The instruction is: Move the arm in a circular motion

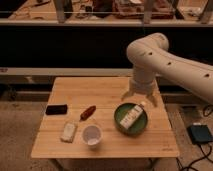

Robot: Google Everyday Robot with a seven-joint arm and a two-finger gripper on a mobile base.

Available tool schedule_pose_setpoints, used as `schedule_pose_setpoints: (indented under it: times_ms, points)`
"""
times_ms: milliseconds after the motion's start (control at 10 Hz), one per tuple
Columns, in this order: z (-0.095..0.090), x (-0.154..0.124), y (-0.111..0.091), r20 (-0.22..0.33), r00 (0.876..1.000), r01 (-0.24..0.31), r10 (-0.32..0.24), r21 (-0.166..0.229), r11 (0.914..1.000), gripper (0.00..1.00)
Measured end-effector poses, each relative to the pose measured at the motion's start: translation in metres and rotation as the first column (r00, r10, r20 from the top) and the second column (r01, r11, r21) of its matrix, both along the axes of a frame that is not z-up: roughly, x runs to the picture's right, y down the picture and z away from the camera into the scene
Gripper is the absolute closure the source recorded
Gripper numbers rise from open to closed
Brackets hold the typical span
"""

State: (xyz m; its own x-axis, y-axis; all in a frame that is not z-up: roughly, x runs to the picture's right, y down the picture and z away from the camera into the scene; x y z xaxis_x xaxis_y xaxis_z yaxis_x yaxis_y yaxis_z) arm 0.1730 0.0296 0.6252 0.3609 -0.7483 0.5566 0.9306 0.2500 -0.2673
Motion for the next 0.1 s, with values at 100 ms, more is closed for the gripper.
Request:
schedule_pose_setpoints:
  times_ms: [100]
  points:
    - [0.0133, 0.0214, -0.0229, -0.045, 0.998, -0.045, 0.048, 0.056, 0.9974, 0.2]
